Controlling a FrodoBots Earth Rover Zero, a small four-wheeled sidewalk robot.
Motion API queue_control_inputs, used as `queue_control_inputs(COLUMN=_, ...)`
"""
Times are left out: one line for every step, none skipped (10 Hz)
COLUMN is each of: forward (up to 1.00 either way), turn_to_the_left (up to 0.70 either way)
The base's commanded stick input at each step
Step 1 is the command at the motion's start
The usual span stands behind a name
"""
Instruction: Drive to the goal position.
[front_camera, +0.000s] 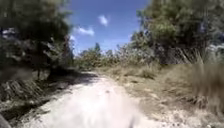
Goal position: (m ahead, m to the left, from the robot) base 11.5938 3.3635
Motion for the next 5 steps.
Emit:
queue_control_inputs(forward=0.84, turn_to_the_left=0.0)
queue_control_inputs(forward=0.84, turn_to_the_left=0.0)
queue_control_inputs(forward=0.84, turn_to_the_left=0.0)
queue_control_inputs(forward=0.84, turn_to_the_left=0.0)
queue_control_inputs(forward=0.84, turn_to_the_left=0.0)
